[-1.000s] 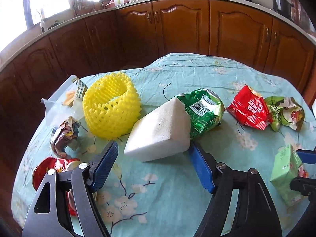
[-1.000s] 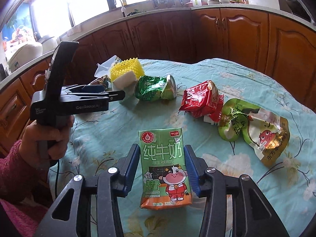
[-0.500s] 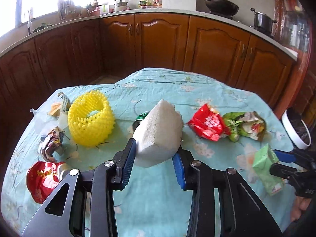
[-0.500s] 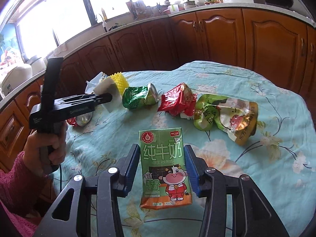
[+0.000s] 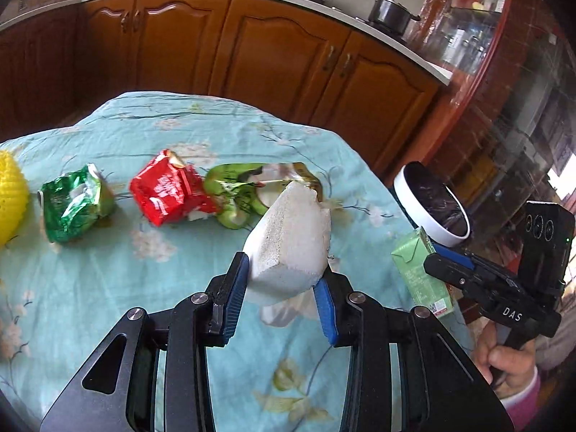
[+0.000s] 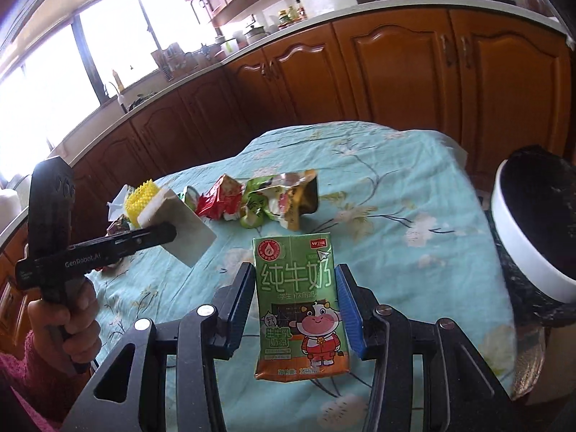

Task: Collect trash
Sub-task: 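Carry the foam block and green carton over the bin with both grippers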

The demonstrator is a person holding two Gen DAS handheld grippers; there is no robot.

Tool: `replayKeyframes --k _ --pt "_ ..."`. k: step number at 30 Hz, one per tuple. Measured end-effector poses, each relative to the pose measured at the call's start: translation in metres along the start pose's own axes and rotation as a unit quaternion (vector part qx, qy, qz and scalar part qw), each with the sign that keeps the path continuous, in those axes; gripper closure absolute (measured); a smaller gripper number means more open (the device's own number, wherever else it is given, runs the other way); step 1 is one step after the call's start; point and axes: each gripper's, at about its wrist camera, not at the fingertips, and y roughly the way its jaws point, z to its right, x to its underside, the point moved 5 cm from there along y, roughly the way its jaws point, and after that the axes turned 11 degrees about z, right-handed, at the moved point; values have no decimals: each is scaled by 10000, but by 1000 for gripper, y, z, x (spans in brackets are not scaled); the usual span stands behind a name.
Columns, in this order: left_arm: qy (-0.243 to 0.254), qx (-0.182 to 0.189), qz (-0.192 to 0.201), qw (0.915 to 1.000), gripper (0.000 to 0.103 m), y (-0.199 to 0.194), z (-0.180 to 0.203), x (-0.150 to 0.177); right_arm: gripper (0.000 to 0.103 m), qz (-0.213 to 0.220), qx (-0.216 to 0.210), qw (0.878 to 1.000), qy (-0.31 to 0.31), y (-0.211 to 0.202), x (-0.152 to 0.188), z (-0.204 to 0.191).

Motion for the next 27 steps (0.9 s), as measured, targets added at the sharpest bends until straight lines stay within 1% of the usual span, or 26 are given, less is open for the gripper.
replayKeyframes --k 3,4,6,7,11,14,16,17,20,27 --pt "133 95 5 9999 69 4 17 -2 57 35 162 9998 57 -12 0 16" --pt "178 97 11 9998 69 5 20 -3 57 30 285 9996 29 -14 0 20" --pt "211 109 -3 9997 69 6 24 -3 57 -102 502 9987 -68 -12 4 27" --pt "200 119 -11 9997 69 7 24 -3 57 -177 546 9983 -83 -10 7 28" --pt "154 79 -39 9998 69 6 20 -2 56 -545 577 9968 -44 4 26 36" --pt "100 58 -66 9999 69 6 16 -1 54 -691 497 9964 -18 13 38 34" --pt "97 40 -61 9999 69 6 15 0 54 -746 605 9953 -134 16 44 32" --pt "102 40 -64 9999 69 6 16 -1 56 -728 635 9952 -154 16 45 32" --pt "136 88 -90 9998 69 9 21 -1 58 -611 588 9964 -59 10 43 34" --pt "328 333 -190 9987 69 25 51 -2 58 -244 771 9967 20 -16 21 49"
